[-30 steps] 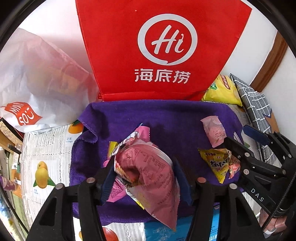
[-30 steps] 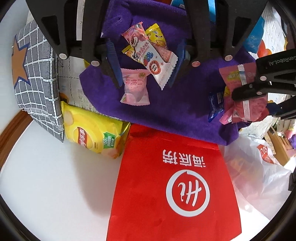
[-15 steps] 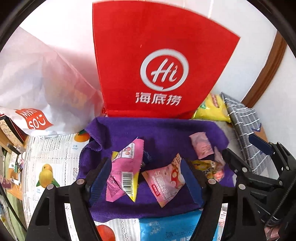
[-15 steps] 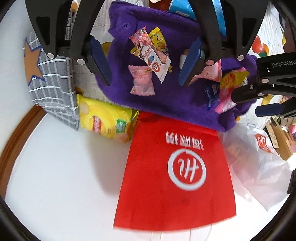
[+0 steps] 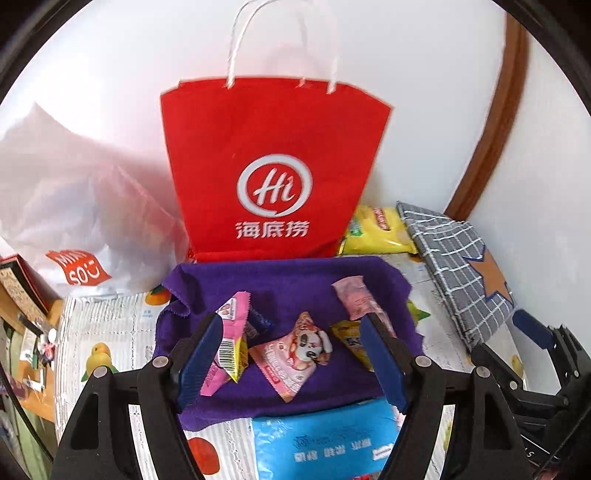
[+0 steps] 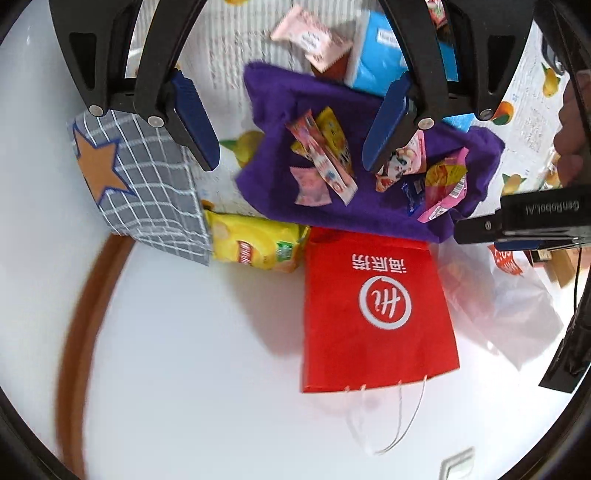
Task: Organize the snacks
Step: 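Raise both open grippers away from the towel toward the snack pile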
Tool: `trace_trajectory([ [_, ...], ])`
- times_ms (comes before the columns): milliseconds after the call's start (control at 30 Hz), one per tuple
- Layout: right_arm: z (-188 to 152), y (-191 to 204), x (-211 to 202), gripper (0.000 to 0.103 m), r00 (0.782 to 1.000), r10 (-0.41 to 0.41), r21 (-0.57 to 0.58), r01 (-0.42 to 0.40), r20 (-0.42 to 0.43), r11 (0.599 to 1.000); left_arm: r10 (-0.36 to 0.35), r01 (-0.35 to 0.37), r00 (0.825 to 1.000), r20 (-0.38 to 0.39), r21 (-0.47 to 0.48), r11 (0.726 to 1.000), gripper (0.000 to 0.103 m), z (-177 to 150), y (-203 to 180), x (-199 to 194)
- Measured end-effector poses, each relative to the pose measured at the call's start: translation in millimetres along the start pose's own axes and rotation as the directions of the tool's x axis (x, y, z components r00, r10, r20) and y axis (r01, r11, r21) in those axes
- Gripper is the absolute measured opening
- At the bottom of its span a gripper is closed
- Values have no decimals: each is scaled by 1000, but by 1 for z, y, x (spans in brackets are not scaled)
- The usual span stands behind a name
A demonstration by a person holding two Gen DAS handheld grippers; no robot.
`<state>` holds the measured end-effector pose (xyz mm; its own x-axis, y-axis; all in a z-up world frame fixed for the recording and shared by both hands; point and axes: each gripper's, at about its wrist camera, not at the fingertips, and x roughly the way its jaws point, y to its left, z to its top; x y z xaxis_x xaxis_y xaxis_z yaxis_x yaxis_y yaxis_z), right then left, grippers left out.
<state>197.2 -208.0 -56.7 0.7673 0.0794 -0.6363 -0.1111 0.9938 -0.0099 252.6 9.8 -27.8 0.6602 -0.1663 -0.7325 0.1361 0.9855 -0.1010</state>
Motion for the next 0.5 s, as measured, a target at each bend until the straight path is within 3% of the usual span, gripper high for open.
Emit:
trace_trajectory([
  [133,-17,-17,-22,80,1000,-4,48,3,11,999,-43,43,999,23,4,999,75,-5,-13,-21],
  [267,-29,-27,-36,80,1000,-18,67,17,17,998,-36,34,998,55,44,998,75,-13,-29,-39],
  [500,-52,-37,-44,80,1000,-4,108,2,13,994,-30,29,999,11,81,996,75,-41,-44,-46],
])
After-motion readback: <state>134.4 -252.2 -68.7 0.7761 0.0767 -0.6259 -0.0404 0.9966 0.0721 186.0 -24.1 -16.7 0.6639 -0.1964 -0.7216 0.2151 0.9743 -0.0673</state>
